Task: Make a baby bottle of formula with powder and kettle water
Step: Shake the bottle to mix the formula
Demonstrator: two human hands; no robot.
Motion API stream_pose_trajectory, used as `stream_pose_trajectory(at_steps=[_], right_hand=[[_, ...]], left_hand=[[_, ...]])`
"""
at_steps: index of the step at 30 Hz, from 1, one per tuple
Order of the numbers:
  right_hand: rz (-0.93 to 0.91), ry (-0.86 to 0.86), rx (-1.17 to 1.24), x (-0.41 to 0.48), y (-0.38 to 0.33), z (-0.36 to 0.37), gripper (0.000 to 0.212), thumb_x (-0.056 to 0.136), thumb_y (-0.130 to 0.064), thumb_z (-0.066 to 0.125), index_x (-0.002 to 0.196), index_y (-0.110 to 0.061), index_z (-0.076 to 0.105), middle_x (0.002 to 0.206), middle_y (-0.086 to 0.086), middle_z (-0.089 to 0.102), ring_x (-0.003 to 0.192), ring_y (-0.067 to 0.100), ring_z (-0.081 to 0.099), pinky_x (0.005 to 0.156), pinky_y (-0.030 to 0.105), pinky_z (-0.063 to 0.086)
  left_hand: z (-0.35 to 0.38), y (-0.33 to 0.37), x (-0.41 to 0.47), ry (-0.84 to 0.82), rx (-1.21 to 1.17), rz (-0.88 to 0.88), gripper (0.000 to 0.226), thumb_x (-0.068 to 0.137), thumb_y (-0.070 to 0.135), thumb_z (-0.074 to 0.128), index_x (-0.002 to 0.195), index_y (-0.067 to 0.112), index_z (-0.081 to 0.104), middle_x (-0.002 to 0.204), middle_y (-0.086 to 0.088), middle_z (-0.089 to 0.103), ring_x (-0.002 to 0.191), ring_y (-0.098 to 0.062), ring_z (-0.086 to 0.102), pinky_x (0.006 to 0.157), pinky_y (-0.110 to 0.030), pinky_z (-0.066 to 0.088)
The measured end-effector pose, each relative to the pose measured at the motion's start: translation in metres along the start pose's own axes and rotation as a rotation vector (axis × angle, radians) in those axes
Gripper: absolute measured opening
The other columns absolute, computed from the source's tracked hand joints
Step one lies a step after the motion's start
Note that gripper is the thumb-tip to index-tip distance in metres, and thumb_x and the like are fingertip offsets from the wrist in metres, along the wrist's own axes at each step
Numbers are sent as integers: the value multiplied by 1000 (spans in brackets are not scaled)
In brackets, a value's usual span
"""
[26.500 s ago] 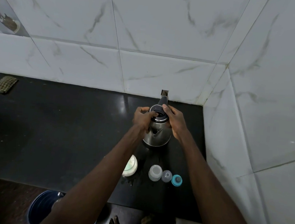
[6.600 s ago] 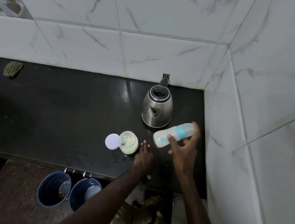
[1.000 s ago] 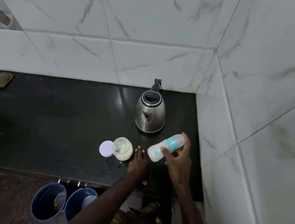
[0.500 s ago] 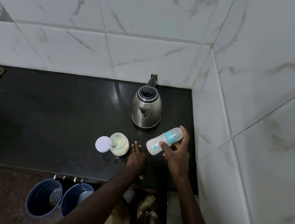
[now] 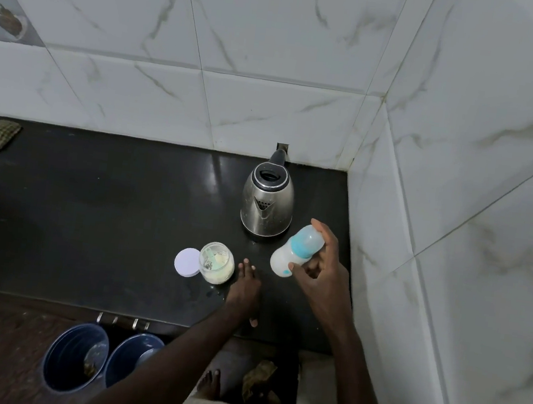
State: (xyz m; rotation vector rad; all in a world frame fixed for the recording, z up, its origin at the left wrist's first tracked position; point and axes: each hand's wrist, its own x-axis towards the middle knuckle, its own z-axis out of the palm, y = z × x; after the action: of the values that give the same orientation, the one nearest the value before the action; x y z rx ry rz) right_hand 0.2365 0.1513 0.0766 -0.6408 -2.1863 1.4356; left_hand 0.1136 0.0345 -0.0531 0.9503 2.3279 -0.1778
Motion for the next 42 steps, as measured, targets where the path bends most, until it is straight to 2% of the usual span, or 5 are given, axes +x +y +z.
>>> stream_pose_trajectory(at_steps=[11, 16, 21, 26, 42], right_hand=[[-86, -28, -98, -3, 2, -4, 100, 80, -7, 85, 148, -59, 33, 135, -42, 48, 111, -3, 62, 98, 23, 56], [134, 300, 265, -5, 6, 19, 97, 80, -6, 86, 153, -47, 36, 143, -9, 60, 117, 17, 69, 89, 48, 63], [173, 92, 160, -12, 10, 33, 97, 78, -15, 85, 153, -51, 34, 144, -9, 60, 119, 12, 68, 96, 46, 60], [243, 438, 292, -4, 5, 30, 93, 84, -20, 85, 151, -55, 31, 141, -5, 62, 116, 14, 70, 87, 52, 63], [283, 188, 106, -12, 16, 35, 87, 86, -31, 80, 150, -59, 29, 128, 3, 70, 96, 18, 75, 75, 41, 66]], left_hand=[[-2, -12, -7, 30, -136, 50, 149, 57, 31, 99, 158, -7, -4, 165, -32, -12, 155, -43, -7, 127, -43, 11], [-1, -18, -8, 52, -180, 83, 151, 54, 32, 99, 159, -6, -3, 166, -30, -10, 156, -41, -7, 126, -39, 5], [-1, -22, -7, 51, -222, 152, 152, 56, 29, 100, 162, 9, -8, 164, -28, -20, 153, -41, -18, 128, -43, -2], [7, -17, 1, 57, -165, 80, 155, 52, 37, 99, 159, -5, -5, 166, -29, -12, 156, -42, -7, 127, -41, 7], [3, -15, 0, 38, -151, 79, 152, 57, 34, 98, 161, 2, -9, 165, -28, -16, 154, -42, -14, 126, -41, -1]])
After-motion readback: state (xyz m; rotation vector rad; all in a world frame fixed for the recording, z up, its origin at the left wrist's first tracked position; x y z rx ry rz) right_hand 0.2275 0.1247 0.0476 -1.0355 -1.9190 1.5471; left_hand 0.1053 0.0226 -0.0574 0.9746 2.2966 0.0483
